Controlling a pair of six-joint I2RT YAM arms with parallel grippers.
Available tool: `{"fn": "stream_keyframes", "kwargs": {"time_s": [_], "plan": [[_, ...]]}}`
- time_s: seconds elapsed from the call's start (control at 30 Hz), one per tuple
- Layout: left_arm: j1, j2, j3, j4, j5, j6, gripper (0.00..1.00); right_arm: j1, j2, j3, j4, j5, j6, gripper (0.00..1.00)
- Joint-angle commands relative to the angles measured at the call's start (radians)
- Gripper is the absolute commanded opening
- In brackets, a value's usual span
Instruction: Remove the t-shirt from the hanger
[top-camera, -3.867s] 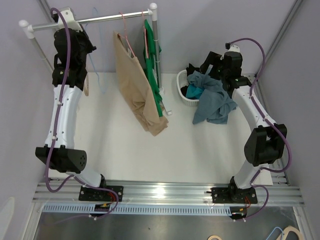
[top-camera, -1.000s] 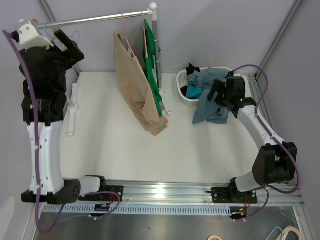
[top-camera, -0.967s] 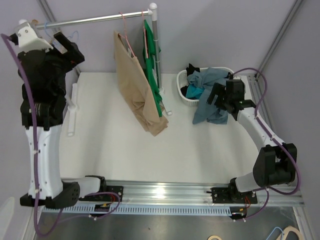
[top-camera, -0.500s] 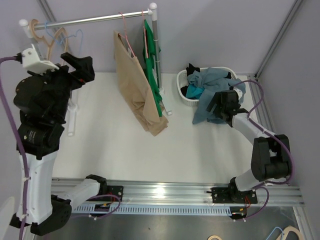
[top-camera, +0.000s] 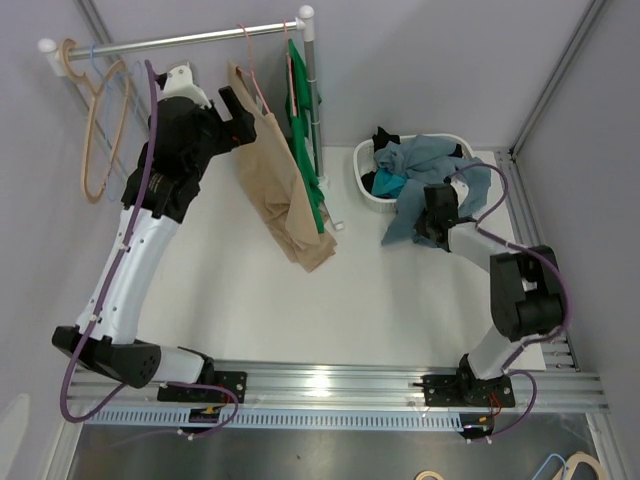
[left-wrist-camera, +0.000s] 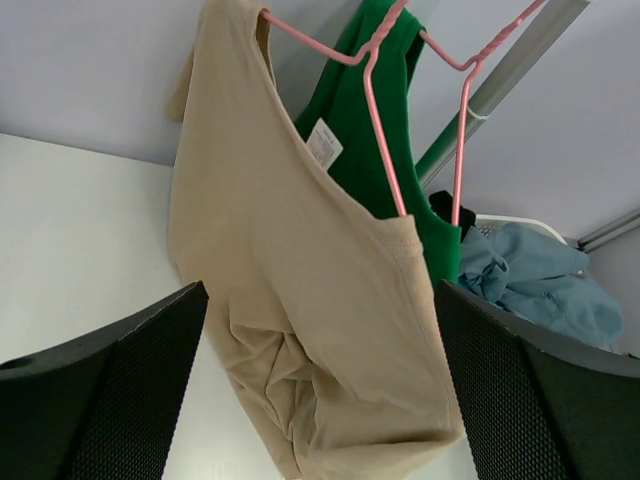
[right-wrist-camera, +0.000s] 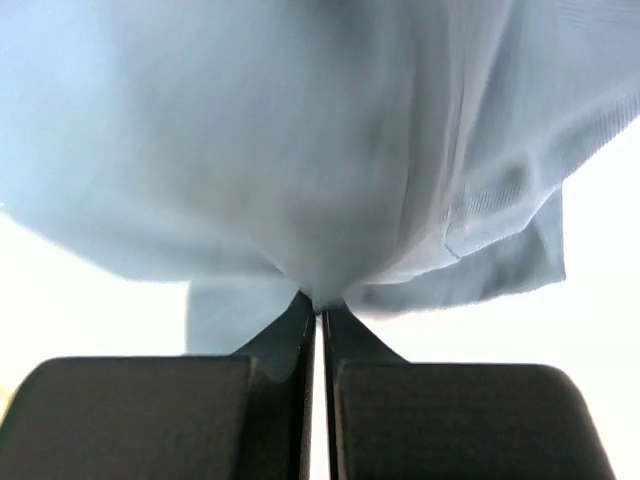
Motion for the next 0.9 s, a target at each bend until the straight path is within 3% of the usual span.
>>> {"fn": "stream_keyframes", "kwargs": {"time_s": [0.0,0.1,0.17,0.3,0.5,0.63,0.67,0.7,0.77,0.87], "plan": [[-0.008,0.013,0.111,0.070,-0.009,0.006,0.99,0.063,-0.203,-0.010,-0.017,0.045,-0.035,0.00],[-0.008,0.094,0.229,0.041,-0.026,0.034,0.99,0.075,-0.316,0.061,-0.092,0.009,-0.072,0.00],[-0.008,0.140,0.307,0.016,-0.056,0.058,1.00,0.061,-0.321,0.206,-0.128,-0.025,-0.101,0.00],[-0.008,0.263,0.423,0.031,-0.072,0.088,0.99,-0.008,-0.135,0.536,-0.209,-0.119,-0.152,0.00],[-0.008,0.410,0.582,0.045,-0.060,0.114,0.99,-0.114,0.138,0.829,-0.090,-0.252,-0.161,0.00],[-0.008,0.496,0.615,0.079,-0.064,0.140,1.00,-0.155,0.468,1.154,-0.224,-0.343,-0.167,0.00],[-0.008,0.508,0.615,0.087,-0.064,0.144,0.99,-0.158,0.528,1.243,-0.358,-0.350,-0.178,0.22],[-0.008,0.521,0.622,0.091,-0.066,0.147,0.99,-0.164,0.591,1.443,-0.445,-0.357,-0.181,0.43],[-0.008,0.554,0.628,0.104,-0.069,0.153,1.00,-0.166,0.695,1.572,-0.574,-0.312,-0.178,0.80],[-0.008,0.585,0.653,0.117,-0.070,0.158,0.98,-0.164,0.597,1.331,-0.506,-0.294,-0.183,0.85]]}}
